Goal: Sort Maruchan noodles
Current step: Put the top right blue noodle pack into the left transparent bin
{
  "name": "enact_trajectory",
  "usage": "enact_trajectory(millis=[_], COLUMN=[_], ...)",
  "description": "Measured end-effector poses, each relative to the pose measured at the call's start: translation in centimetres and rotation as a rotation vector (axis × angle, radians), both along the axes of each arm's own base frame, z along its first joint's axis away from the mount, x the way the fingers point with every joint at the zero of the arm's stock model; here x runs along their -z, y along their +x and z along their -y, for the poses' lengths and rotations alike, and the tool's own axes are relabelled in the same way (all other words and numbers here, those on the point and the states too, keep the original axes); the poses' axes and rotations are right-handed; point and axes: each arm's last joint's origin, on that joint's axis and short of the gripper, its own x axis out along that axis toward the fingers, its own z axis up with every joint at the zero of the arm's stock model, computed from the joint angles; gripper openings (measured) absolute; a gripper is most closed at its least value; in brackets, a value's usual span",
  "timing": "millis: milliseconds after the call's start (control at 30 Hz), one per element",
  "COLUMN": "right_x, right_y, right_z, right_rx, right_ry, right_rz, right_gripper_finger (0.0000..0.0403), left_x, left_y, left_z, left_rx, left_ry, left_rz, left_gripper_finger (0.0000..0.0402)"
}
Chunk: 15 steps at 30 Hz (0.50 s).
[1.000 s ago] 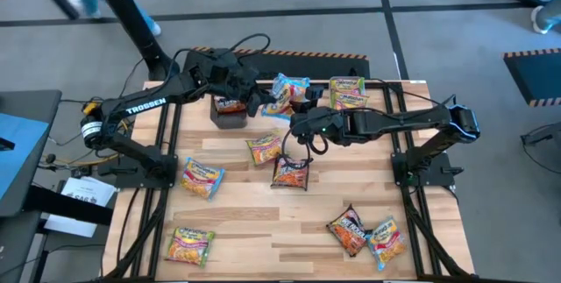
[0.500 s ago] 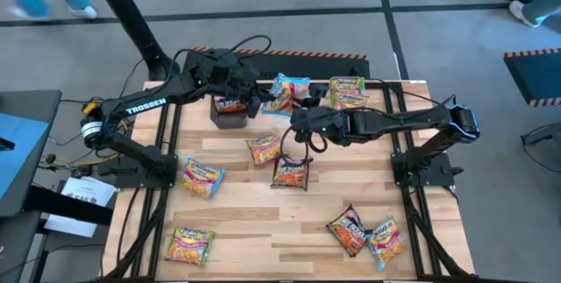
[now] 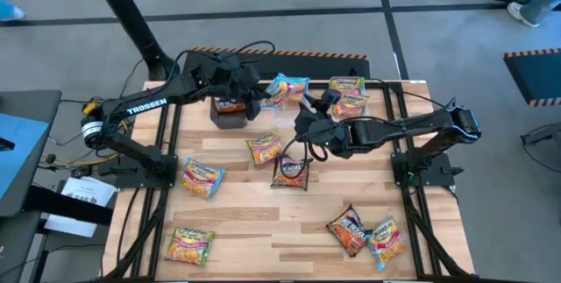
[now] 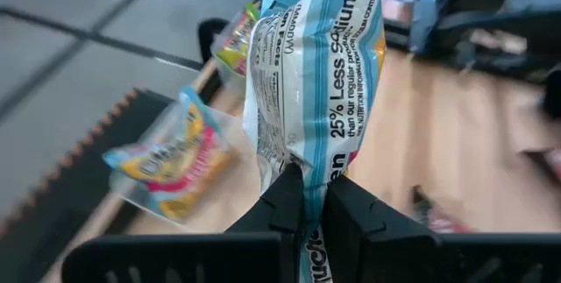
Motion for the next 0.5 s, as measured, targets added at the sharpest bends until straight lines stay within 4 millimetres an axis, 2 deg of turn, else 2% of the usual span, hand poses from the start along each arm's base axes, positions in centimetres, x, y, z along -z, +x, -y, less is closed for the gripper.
enact_trajectory(millis=[300,500], right_x=[-0.1,-0.2], right_y=[-0.3,-0.4], right_z=[-0.9,-0.5], right_rx=[0.067,0.125], right_ry=[-0.030,-0.053], right_rz=[0.032,0.034], right_gripper_finger=[0.0158,0.0157], left_x=[-0.2,-1.6], left_y=[-0.2,-1.0], left_z=[-0.7,-2.4], left_rx=[0.090,0.031], left_ry=[0.431,0.565], left_rz=[-0.172,-0.178], left_gripper_finger=[0.0014,0.0015])
